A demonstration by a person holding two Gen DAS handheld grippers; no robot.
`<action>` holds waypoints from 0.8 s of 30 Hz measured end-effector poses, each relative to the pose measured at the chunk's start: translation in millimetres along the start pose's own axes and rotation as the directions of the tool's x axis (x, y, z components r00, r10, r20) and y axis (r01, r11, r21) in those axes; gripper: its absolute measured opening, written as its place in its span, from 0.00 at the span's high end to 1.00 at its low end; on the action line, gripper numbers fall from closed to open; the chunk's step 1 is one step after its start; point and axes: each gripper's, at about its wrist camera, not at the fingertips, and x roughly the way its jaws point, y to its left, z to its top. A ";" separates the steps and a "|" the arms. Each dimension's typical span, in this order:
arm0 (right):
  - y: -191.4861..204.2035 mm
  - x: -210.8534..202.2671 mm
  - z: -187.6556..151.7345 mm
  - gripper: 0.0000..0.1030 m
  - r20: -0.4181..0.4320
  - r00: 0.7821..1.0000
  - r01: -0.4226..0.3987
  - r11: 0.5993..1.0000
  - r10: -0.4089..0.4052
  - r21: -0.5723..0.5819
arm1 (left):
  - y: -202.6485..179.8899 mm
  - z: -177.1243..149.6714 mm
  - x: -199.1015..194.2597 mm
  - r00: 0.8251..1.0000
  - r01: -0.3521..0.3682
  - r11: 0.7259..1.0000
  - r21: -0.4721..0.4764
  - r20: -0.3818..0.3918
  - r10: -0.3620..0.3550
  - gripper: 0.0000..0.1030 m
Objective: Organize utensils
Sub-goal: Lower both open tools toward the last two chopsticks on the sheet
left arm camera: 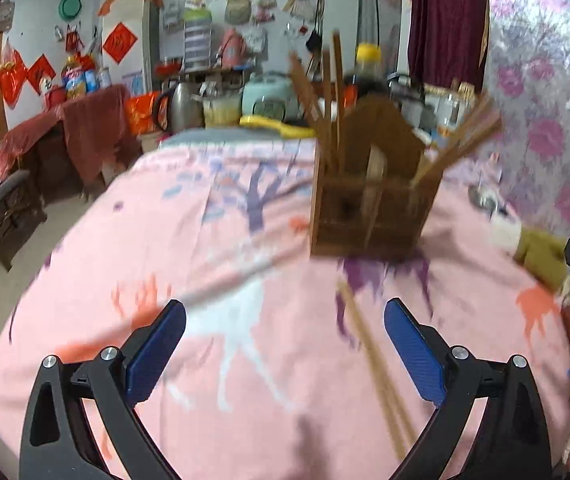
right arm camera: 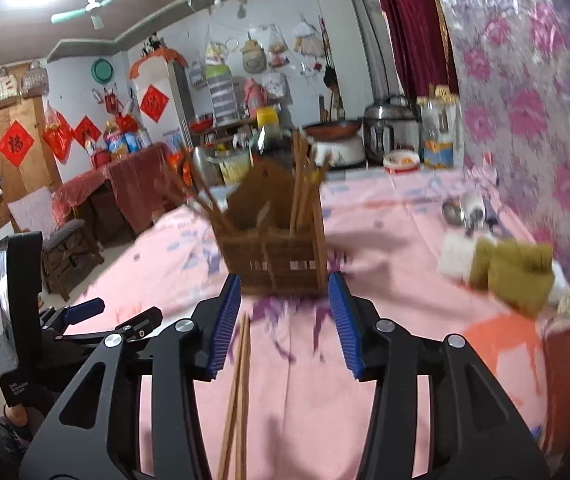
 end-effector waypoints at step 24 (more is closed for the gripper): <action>2.1 31.4 -89.0 0.42 -0.195 0.978 0.068 0.997 -0.074 -0.038 | -0.3 -91.6 16.1 0.991 0.010 1.000 0.023 -0.137 -0.007 0.05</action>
